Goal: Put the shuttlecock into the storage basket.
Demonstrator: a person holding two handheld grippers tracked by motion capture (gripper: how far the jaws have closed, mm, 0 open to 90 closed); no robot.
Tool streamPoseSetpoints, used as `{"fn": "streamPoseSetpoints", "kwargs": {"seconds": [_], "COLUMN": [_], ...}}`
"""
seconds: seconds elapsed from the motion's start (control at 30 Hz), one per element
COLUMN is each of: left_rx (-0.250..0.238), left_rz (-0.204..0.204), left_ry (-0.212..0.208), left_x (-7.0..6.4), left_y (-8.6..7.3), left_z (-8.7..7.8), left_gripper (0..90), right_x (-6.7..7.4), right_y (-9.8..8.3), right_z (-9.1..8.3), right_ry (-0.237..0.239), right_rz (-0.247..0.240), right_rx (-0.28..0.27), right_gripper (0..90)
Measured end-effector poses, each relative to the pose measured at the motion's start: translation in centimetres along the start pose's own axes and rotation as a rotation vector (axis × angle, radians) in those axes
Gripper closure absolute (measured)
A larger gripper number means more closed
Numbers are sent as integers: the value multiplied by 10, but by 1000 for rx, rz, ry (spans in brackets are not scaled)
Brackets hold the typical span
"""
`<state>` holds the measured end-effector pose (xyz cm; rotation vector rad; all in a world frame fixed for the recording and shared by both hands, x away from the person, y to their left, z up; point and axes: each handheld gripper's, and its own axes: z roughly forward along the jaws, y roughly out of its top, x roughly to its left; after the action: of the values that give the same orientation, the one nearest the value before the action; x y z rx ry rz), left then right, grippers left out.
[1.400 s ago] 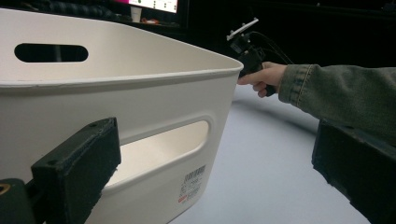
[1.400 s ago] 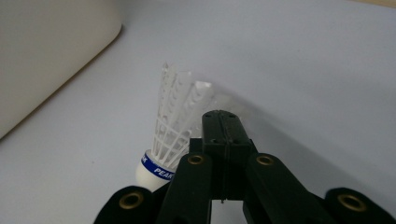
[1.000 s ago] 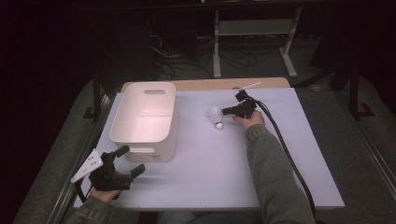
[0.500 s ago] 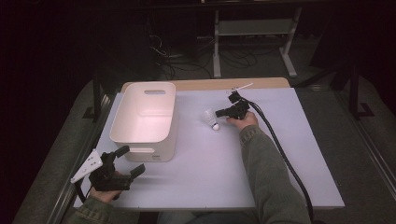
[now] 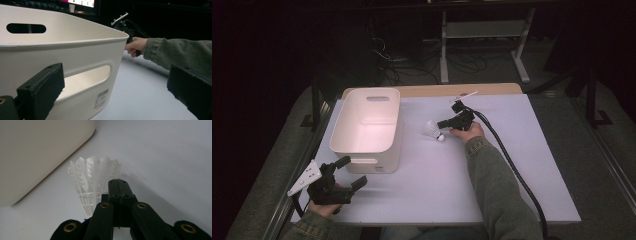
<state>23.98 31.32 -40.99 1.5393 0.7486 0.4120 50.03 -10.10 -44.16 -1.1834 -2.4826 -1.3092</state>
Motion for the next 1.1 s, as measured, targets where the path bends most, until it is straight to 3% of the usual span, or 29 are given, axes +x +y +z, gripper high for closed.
{"fn": "streamPoseSetpoints", "kwargs": {"seconds": [0.47, 0.9, 1.0, 1.1], "left_rx": [-2, -3, -2, -2], "left_rz": [-1, -2, -2, -2], "left_ry": [-3, -2, -1, -1], "left_x": [0, -1, -1, 0], "left_y": [0, 0, 0, 0], "left_z": [0, 0, 0, 0], "left_gripper": [8, 8, 8, 8], "right_x": [7, 19, 23, 26], "right_y": [3, 8, 8, 7], "right_z": [-9, -27, -34, -38], "right_ry": [6, 14, 11, 13], "right_rz": [-19, -55, -70, -68], "right_rx": [-36, -69, -86, -87], "right_gripper": [858, 608, 492, 431]}}
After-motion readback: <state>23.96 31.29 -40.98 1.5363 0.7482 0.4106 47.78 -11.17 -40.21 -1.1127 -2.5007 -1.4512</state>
